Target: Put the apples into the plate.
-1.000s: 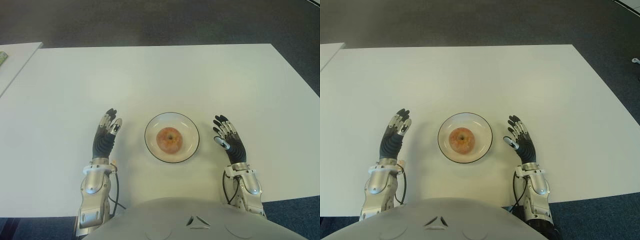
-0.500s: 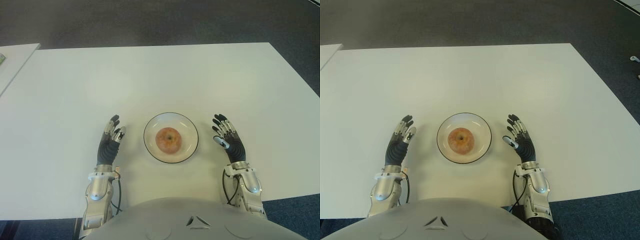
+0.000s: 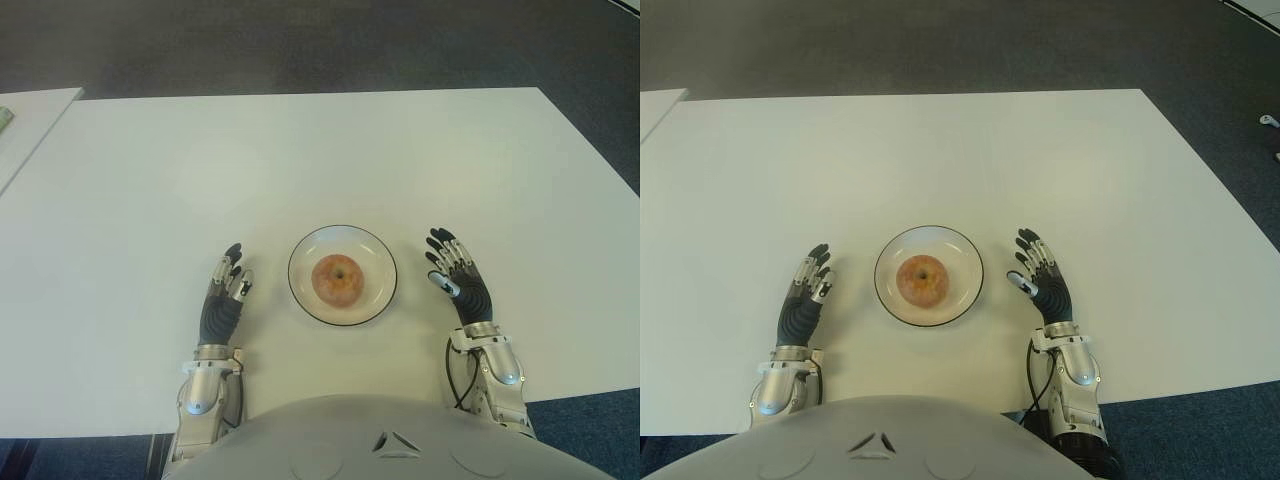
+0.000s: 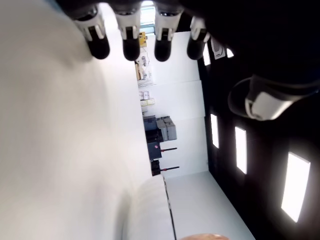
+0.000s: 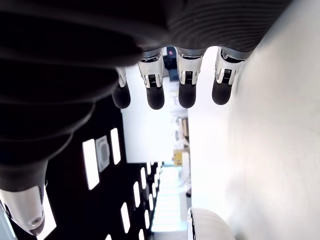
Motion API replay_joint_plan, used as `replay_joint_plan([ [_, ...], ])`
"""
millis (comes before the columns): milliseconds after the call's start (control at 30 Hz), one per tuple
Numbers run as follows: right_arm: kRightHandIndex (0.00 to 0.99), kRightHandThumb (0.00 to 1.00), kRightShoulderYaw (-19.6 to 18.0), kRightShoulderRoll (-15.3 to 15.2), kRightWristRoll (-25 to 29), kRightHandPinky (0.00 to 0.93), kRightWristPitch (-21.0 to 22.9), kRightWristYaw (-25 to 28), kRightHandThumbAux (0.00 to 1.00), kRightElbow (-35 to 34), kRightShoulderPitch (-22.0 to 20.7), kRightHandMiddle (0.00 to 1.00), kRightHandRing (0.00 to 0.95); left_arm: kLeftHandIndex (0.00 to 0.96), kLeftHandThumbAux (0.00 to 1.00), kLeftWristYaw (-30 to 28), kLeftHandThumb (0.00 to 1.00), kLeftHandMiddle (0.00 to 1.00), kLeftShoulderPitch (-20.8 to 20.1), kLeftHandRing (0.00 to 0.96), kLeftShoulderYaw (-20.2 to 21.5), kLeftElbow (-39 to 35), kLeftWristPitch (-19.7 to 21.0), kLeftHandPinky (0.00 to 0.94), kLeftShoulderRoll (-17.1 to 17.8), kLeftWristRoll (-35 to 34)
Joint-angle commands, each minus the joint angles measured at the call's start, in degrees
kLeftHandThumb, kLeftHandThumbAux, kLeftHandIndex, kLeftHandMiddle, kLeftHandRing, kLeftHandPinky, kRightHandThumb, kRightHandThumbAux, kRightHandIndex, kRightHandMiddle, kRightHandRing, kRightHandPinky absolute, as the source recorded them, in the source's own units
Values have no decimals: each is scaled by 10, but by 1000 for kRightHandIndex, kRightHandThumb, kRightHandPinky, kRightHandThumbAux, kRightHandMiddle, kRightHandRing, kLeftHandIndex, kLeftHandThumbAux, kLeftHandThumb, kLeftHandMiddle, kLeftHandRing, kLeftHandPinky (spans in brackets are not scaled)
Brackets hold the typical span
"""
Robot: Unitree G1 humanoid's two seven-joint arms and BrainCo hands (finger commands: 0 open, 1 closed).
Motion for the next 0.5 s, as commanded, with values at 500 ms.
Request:
replay_joint_plan([
  [500, 92, 161, -1, -3, 0, 104, 48, -1, 621, 50, 19, 105, 73, 68, 318, 12, 16, 40, -26, 21, -26, 86, -30, 64, -7, 9],
])
